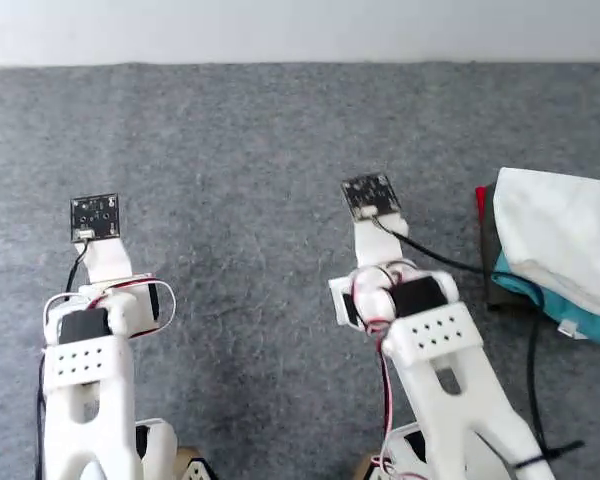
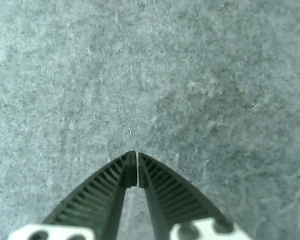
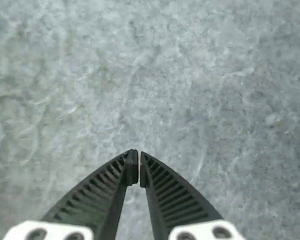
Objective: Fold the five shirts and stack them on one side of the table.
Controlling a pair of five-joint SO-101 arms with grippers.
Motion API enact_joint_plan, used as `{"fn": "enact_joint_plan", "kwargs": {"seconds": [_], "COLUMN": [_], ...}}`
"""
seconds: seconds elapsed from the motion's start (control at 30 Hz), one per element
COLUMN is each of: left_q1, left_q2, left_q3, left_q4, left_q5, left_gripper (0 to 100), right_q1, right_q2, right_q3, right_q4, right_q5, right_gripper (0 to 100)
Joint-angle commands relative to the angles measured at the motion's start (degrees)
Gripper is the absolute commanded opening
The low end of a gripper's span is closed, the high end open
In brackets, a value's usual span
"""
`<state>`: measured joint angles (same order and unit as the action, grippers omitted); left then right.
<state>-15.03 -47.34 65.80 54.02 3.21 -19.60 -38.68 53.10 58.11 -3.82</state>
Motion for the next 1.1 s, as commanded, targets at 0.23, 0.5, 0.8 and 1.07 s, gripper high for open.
{"fn": "enact_joint_plan", "kwargs": {"seconds": [0.23,0.5,0.8,1.07], "left_q1": [6.86,9.14,8.97,8.7], "left_q2": [-18.64,-38.59,-57.32,-56.0], "left_q3": [10.51,26.42,30.73,30.73], "left_q4": [-0.97,-10.46,1.76,2.64], "left_q5": [-0.62,-0.53,-0.62,-0.53], "left_gripper": [1,2,2,1], "right_q1": [2.15,5.58,4.44,3.74], "right_q2": [-4.18,-4.53,-4.62,-12.0], "right_q3": [11.52,16.44,28.31,33.58], "right_q4": [-7.6,-12.44,-28.53,-31.96], "right_q5": [0.97,0.97,0.97,0.97], "right_gripper": [0.9,0.9,0.9,0.9]}}
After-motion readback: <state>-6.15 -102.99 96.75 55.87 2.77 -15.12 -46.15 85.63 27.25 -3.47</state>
